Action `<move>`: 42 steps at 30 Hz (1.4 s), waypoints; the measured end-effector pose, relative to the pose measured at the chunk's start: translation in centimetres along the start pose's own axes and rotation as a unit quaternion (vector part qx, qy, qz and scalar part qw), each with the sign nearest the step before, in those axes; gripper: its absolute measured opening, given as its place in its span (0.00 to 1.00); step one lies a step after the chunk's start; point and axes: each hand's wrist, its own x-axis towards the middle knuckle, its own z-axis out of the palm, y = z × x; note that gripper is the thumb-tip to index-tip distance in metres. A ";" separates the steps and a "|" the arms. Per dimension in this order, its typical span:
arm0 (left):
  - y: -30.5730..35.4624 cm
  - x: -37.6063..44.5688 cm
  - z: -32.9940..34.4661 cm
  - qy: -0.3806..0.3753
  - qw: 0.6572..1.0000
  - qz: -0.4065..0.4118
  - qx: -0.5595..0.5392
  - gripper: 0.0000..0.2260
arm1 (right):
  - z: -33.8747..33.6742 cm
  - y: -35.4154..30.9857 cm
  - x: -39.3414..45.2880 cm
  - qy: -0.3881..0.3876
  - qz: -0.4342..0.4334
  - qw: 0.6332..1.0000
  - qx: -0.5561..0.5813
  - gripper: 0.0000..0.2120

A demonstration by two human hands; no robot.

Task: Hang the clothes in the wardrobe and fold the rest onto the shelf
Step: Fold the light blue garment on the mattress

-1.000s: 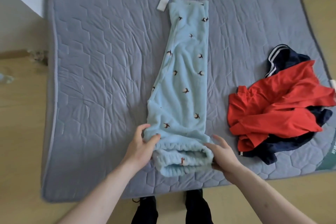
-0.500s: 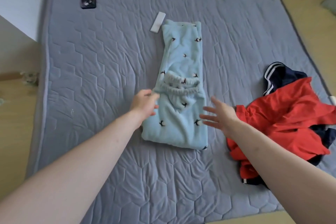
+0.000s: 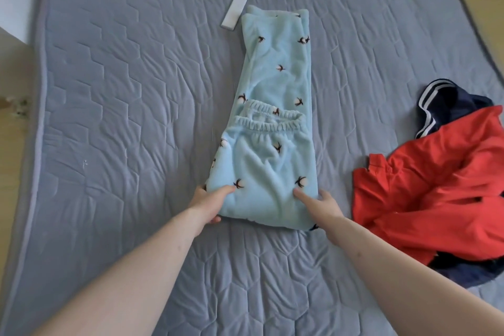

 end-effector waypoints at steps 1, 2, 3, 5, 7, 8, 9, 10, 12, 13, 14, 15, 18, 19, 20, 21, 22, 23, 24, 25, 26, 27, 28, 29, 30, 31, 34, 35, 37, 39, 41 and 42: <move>-0.1 0.2 0.1 0.003 1.000 -0.006 -0.023 0.36 | 0.2 0.3 0.2 -0.001 0.001 1.000 0.011 0.19; -0.3 0.4 0.1 0.005 0.999 -0.010 -0.041 0.37 | 0.3 0.6 0.4 -0.003 0.008 1.000 0.021 0.20; -0.6 0.6 -0.1 0.004 0.998 -0.015 -0.059 0.37 | 0.5 0.8 0.5 -0.007 0.022 0.999 0.028 0.21; -1.2 0.7 -0.5 -0.016 0.995 -0.029 -0.089 0.34 | 0.5 1.1 0.3 -0.012 0.049 0.998 0.039 0.23; -1.6 0.2 -0.9 -0.031 0.995 -0.037 -0.090 0.31 | 0.4 1.3 -0.4 -0.012 0.051 0.998 0.038 0.22; -1.8 -0.4 -1.0 -0.029 0.996 -0.037 -0.079 0.31 | 0.2 1.4 -0.9 -0.011 0.048 0.998 0.034 0.20; -2.0 -1.2 -1.1 -0.022 0.997 -0.038 -0.062 0.31 | 0.0 1.6 -1.5 -0.009 0.047 0.998 0.027 0.18; -2.4 -2.2 -1.3 -0.015 0.998 -0.039 -0.039 0.32 | -0.3 2.0 -2.2 -0.009 0.050 0.999 0.018 0.15; -3.6 -4.3 -1.6 -0.009 0.999 -0.041 0.009 0.28 | -0.8 3.3 -4.0 -0.013 0.061 0.998 -0.016 0.13; -4.5 -5.3 -1.8 -0.009 0.999 -0.041 0.031 0.24 | -1.0 4.2 -5.1 -0.015 0.068 0.997 -0.040 0.13; -5.6 -6.3 -1.8 -0.010 0.998 -0.042 0.054 0.20 | -1.1 5.2 -6.3 -0.017 0.075 0.995 -0.065 0.14; -6.8 -7.3 -1.9 -0.011 0.996 -0.046 0.072 0.16 | -1.1 6.4 -7.5 -0.021 0.083 0.993 -0.085 0.15; -10.4 -10.7 -2.5 -0.019 0.991 -0.069 0.116 0.16 | -1.2 9.4 -11.6 -0.048 0.122 0.986 -0.108 0.18; -11.7 -12.0 -2.8 -0.024 0.988 -0.079 0.132 0.17 | -1.3 10.3 -13.0 -0.061 0.141 0.982 -0.114 0.19; -12.9 -13.2 -3.2 -0.031 0.984 -0.090 0.150 0.18 | -1.4 11.1 -14.5 -0.073 0.160 0.977 -0.120 0.20; -14.1 -14.4 -3.7 -0.039 0.980 -0.104 0.165 0.20 | -1.5 11.9 -16.0 -0.085 0.180 0.972 -0.126 0.21; -15.2 -15.6 -4.3 -0.045 0.975 -0.121 0.179 0.21 | -1.6 12.6 -17.6 -0.096 0.199 0.967 -0.130 0.21; -16.2 -16.7 -4.8 -0.055 0.970 -0.138 0.193 0.21 | -1.8 13.2 -19.1 -0.107 0.215 0.962 -0.131 0.21; -17.1 -17.9 -5.4 -0.067 0.962 -0.157 0.211 0.22 | -2.0 13.7 -20.5 -0.119 0.228 0.957 -0.134 0.20; -17.8 -19.0 -6.0 -0.083 0.954 -0.173 0.232 0.22 | -2.3 14.1 -21.8 -0.130 0.239 0.952 -0.142 0.20; -18.4 -20.2 -6.5 -0.099 0.945 -0.186 0.249 0.21 | -2.5 14.6 -23.1 -0.141 0.249 0.946 -0.154 0.20; -18.7 -21.2 -7.0 -0.114 0.939 -0.194 0.260 0.20 | -2.8 14.8 -24.2 -0.151 0.256 0.940 -0.165 0.20; -18.8 -22.0 -7.3 -0.121 0.936 -0.198 0.265 0.21 | -3.2 14.9 -25.2 -0.159 0.260 0.936 -0.175 0.20; -18.8 -22.6 -7.6 -0.119 0.935 -0.198 0.269 0.24 | -3.6 14.8 -25.9 -0.163 0.262 0.934 -0.181 0.19; -18.4 -23.1 -7.8 -0.110 0.936 -0.193 0.272 0.28 | -4.0 14.5 -26.5 -0.165 0.262 0.933 -0.183 0.20; -17.8 -23.4 -8.0 -0.097 0.940 -0.185 0.271 0.34 | -4.4 13.9 -26.9 -0.167 0.261 0.933 -0.181 0.20; -14.4 -23.5 -8.4 -0.078 0.957 -0.129 0.249 0.48 | -6.0 10.6 -26.9 -0.164 0.244 0.941 -0.167 0.21; -12.8 -23.3 -8.5 -0.079 0.963 -0.104 0.237 0.48 | -6.6 9.2 -26.5 -0.156 0.235 0.947 -0.155 0.21; -9.2 -22.4 -8.7 -0.085 0.970 -0.052 0.223 0.40 | -7.6 5.8 -25.3 -0.141 0.212 0.960 -0.116 0.19; -5.4 -21.4 -8.7 -0.094 0.972 -0.009 0.214 0.28 | -8.6 2.2 -23.7 -0.145 0.187 0.969 -0.070 0.17; -1.5 -20.3 -8.5 -0.098 0.976 0.011 0.193 0.23 | -9.5 -1.4 -21.9 -0.159 0.164 0.972 -0.046 0.13; 0.4 -19.8 -8.4 -0.095 0.978 0.013 0.183 0.23 | -9.8 -3.0 -21.1 -0.166 0.157 0.973 -0.035 0.11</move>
